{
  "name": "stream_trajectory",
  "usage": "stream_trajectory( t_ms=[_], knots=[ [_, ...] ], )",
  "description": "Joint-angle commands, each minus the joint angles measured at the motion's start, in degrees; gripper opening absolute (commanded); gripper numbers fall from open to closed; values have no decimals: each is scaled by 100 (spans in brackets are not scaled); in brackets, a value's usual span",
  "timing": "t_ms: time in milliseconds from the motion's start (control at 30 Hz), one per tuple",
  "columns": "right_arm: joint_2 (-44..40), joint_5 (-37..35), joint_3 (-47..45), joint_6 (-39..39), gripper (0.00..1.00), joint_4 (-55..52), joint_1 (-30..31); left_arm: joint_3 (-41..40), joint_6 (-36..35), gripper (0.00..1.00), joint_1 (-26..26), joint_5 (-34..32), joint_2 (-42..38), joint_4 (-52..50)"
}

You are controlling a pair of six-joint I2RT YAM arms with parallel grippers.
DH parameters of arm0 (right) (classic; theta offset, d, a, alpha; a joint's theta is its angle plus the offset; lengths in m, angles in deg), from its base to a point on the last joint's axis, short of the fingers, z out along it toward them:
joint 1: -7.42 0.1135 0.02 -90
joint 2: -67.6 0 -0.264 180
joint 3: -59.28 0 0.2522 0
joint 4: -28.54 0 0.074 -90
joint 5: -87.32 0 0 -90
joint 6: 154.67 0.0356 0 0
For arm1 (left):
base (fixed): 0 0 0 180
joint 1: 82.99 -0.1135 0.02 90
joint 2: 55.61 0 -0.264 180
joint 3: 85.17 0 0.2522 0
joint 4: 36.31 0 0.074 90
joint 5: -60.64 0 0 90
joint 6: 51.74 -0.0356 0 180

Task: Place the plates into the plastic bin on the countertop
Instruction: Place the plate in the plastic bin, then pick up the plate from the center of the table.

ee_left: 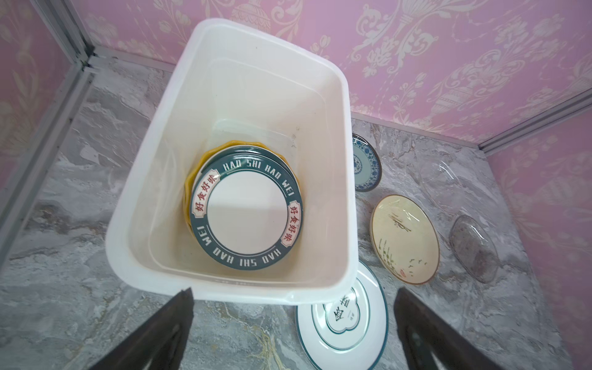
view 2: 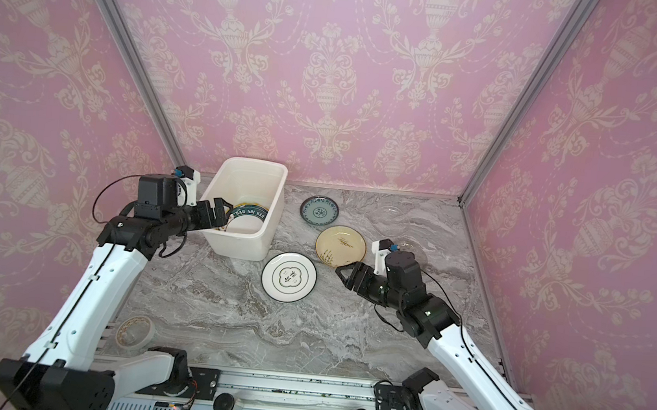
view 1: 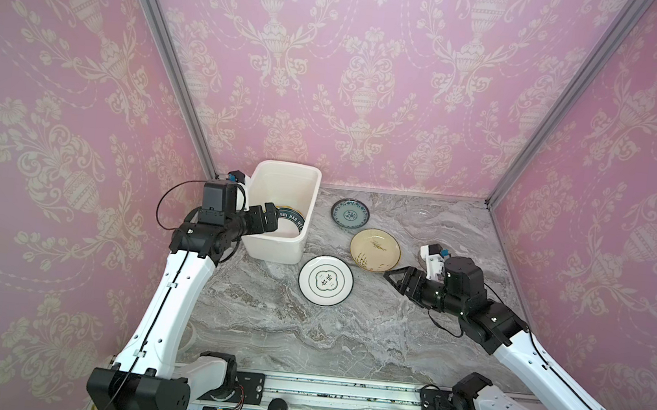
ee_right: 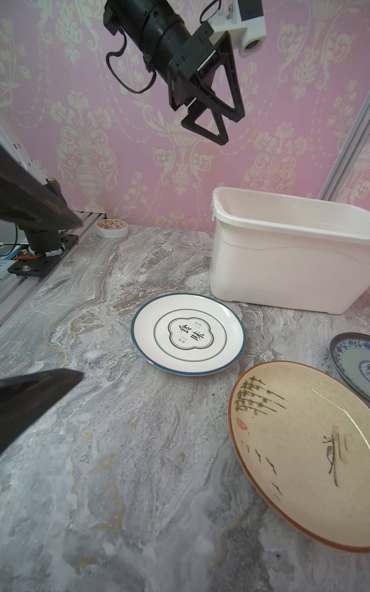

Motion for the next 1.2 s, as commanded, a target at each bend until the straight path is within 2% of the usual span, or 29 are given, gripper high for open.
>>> stream_trajectory(
  t_ms=[0, 200, 300, 433, 600, 700, 867, 1167],
  knots=[
    [302, -292, -189, -329, 70, 646, 135, -513, 904, 99, 35, 784, -377, -21],
    [992, -321, -316, -238, 70, 1380, 334, -1045, 1484, 99, 184, 1675, -675, -657],
    [1340, -475, -502, -53, 71, 1923, 467, -1223, 1472, 99, 320, 1902, -541, -1062],
    [1846, -612, -801, 213, 72, 2692, 621, -1721, 1402, 99, 401, 1876, -533, -1123],
    [2392, -744, -971, 299, 73, 3195, 794, -2621, 1856, 99, 418, 2185, -491, -121],
    [2742, -748, -1143, 522, 74, 3699, 799, -2987, 1700, 99, 437, 2173, -338, 350],
    [3275, -729, -1210, 758, 73, 4254, 796, -3222, 1481, 99, 450, 2170, -34, 914],
    [3886, -689, -1341, 1106, 72, 4978, 826, -3731, 1634, 99, 449, 2175, 228, 2169]
  ],
)
